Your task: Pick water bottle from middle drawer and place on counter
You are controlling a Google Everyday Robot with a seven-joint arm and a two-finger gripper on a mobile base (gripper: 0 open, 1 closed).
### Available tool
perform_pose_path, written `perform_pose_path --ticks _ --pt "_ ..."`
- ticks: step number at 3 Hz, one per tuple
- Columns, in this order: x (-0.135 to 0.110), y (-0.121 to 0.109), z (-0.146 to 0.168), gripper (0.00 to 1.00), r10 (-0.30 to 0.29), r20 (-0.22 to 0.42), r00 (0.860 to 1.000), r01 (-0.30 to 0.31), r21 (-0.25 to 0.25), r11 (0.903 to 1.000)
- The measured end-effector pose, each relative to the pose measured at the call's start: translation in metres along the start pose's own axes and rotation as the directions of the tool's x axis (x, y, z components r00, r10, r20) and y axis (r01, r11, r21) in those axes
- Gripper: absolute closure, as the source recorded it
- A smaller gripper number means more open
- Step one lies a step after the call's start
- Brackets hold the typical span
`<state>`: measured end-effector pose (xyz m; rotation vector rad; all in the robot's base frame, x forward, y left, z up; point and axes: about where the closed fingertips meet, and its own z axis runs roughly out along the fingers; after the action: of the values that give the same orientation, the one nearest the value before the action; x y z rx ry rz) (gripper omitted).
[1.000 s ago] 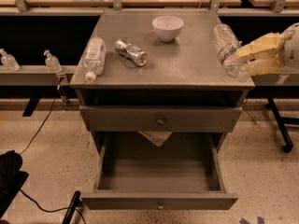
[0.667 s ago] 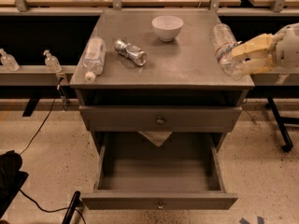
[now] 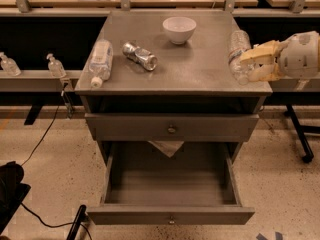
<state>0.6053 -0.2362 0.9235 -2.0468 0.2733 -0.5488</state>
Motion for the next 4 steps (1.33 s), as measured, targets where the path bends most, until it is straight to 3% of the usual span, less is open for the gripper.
perform_pose_path --ticks 2,3,4 --pt "0.017 0.016 0.026 1.0 0.091 -0.075 0.993 -0.093 -0.015 0.9956" --pt "0.03 0.026 0.033 0.88 0.142 -0.125 0.982 -0.15 -0.059 0.987" --pt "0.033 0.033 0.033 0.64 0.193 -0.142 0.971 -0.204 -0.071 0.9763"
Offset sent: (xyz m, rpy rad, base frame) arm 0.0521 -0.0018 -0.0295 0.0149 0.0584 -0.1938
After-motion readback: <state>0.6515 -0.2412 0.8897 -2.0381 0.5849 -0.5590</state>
